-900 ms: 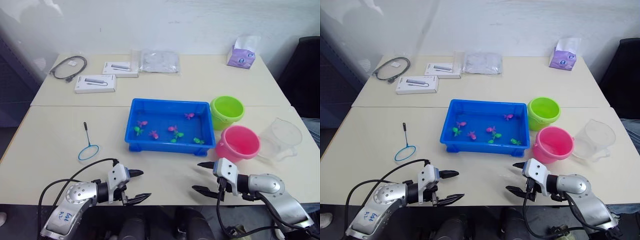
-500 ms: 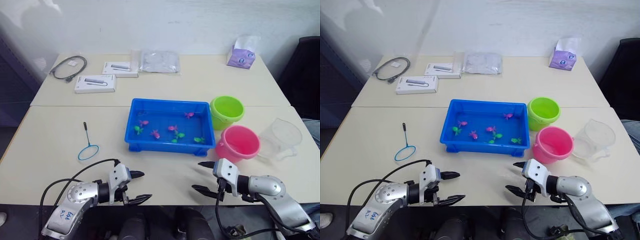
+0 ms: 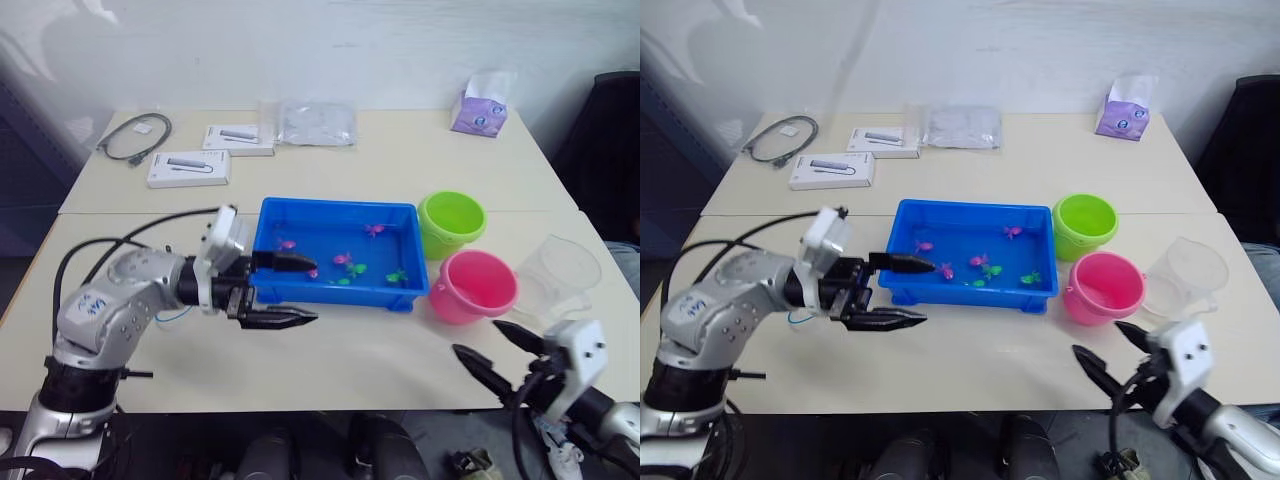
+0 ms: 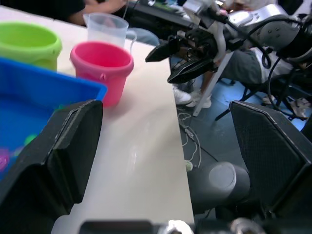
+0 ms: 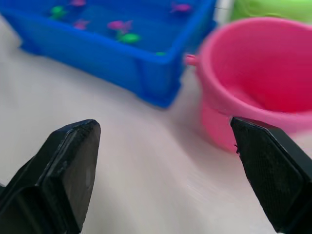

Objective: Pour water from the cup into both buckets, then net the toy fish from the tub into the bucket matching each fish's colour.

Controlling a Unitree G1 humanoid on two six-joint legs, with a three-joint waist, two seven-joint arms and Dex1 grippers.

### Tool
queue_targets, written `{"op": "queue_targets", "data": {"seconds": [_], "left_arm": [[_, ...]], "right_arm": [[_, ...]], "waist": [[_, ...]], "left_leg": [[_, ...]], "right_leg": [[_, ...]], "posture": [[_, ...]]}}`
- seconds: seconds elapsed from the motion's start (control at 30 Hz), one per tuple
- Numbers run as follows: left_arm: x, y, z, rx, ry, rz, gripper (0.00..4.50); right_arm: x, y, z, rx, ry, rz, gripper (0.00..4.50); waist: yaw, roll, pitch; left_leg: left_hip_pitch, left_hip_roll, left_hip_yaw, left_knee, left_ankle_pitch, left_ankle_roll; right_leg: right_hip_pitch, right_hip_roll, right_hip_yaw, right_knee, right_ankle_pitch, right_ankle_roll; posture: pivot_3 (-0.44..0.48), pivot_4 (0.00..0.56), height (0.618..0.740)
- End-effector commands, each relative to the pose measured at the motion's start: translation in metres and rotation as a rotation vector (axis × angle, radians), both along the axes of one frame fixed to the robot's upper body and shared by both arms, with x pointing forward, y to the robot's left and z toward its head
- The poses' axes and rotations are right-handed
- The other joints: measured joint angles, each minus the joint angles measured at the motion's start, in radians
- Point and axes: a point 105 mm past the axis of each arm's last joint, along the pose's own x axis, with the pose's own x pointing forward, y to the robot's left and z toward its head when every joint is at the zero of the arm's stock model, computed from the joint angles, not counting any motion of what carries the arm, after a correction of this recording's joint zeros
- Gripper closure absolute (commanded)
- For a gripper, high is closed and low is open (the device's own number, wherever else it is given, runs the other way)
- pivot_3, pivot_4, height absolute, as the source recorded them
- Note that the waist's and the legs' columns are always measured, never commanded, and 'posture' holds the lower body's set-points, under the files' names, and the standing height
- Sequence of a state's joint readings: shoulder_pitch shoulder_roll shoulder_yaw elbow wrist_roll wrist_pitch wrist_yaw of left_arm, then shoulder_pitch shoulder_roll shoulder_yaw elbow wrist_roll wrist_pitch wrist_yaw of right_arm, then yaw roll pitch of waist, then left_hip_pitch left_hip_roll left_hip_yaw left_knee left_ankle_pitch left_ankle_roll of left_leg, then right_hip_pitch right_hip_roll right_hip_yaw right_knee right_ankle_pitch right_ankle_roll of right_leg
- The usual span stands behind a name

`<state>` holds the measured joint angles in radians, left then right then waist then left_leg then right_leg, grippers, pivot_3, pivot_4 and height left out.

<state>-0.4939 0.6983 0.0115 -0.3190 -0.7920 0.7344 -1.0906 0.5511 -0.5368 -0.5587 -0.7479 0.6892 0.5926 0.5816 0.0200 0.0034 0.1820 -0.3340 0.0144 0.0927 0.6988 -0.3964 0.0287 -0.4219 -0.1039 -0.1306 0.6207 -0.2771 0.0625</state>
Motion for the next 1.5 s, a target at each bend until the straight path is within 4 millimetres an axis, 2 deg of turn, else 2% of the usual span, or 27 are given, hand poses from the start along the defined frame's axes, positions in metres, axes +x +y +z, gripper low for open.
{"op": "queue_targets", "data": {"seconds": [0.03, 0.17, 0.27, 0.33, 0.4, 0.63, 0.87, 1.13, 1.27, 1.5], "left_arm": [[0.006, -0.003, 0.016, -0.014, -0.031, -0.035, 0.05], [0.017, -0.013, 0.016, 0.024, -0.091, -0.045, 0.05], [0.020, -0.017, 0.013, 0.029, -0.104, -0.056, 0.05], [0.020, -0.022, 0.017, 0.005, -0.102, -0.065, 0.05], [0.020, -0.024, 0.021, -0.005, -0.107, -0.064, 0.05], [0.020, -0.028, 0.024, -0.009, -0.118, -0.054, 0.05], [0.023, -0.032, 0.031, -0.046, -0.131, -0.027, 0.05], [0.024, -0.033, 0.032, -0.051, -0.136, -0.008, 0.05], [0.023, -0.032, 0.032, -0.050, -0.140, -0.003, 0.00], [0.022, -0.031, 0.032, -0.047, -0.145, 0.011, 0.00]], "right_arm": [[-0.003, -0.028, 0.015, 0.024, -0.041, -0.159, 0.00], [0.000, -0.075, 0.011, 0.009, -0.038, -0.411, 0.00], [0.008, -0.097, 0.004, -0.017, -0.028, -0.534, 0.00], [0.014, -0.115, -0.002, -0.038, -0.016, -0.654, 0.00], [0.019, -0.125, -0.006, -0.049, -0.009, -0.707, 0.00], [0.036, -0.135, -0.017, -0.042, 0.000, -0.783, 0.00], [0.054, -0.141, -0.018, -0.010, -0.016, -0.825, 0.00], [0.061, -0.157, -0.018, -0.070, -0.037, -0.922, 0.00], [0.066, -0.159, -0.019, -0.080, -0.047, -0.931, 1.80], [0.072, -0.165, -0.025, -0.085, -0.059, -0.965, 1.80]], "waist": [[0.001, 0.000, 0.000], [0.004, 0.000, 0.000], [0.003, 0.000, 0.000], [0.002, 0.000, 0.000], [0.001, 0.000, 0.000], [0.001, 0.001, 0.000], [0.002, 0.001, 0.000], [0.001, 0.001, 0.000], [0.001, 0.001, 0.000], [0.000, 0.001, 0.000]], "left_leg": [[0.000, 0.000, 0.000, 0.000, 0.000, 0.000], [0.000, 0.001, 0.000, 0.000, 0.000, -0.001], [0.000, 0.001, 0.001, 0.000, 0.000, -0.001], [-0.001, 0.001, 0.001, 0.000, 0.001, -0.001], [-0.001, 0.001, 0.003, 0.000, 0.001, -0.002], [-0.001, 0.002, 0.003, 0.000, 0.002, -0.004], [-0.001, 0.002, 0.004, 0.000, 0.002, -0.004], [-0.001, 0.002, 0.004, 0.000, 0.002, -0.004], [-0.001, 0.002, 0.004, 0.000, 0.003, -0.004], [-0.001, 0.002, 0.004, 0.000, 0.003, -0.004]], "right_leg": [[0.000, 0.001, 0.001, 0.000, 0.000, 0.000], [0.000, 0.005, 0.003, 0.000, 0.000, 0.000], [-0.001, 0.005, 0.004, -0.001, 0.000, 0.000], [-0.002, 0.006, 0.005, 0.000, 0.000, 0.000], [-0.002, 0.005, 0.006, 0.000, 0.000, 0.000], [-0.004, 0.007, 0.008, 0.002, 0.000, 0.000], [-0.005, 0.007, 0.009, 0.002, 0.000, 0.000], [-0.005, 0.007, 0.009, 0.002, 0.000, 0.000], [-0.005, 0.007, 0.009, 0.002, 0.000, 0.000], [-0.005, 0.007, 0.009, 0.003, 0.000, 0.000]], "posture": [[0.000, 0.150, 0.740], [0.000, 0.150, 0.740], [0.000, 0.150, 0.740], [0.000, 0.150, 0.740], [0.000, 0.150, 0.740], [0.000, 0.150, 0.740], [0.000, 0.150, 0.740], [0.000, 0.150, 0.740], [0.000, 0.150, 0.740], [0.000, 0.150, 0.740]]}}
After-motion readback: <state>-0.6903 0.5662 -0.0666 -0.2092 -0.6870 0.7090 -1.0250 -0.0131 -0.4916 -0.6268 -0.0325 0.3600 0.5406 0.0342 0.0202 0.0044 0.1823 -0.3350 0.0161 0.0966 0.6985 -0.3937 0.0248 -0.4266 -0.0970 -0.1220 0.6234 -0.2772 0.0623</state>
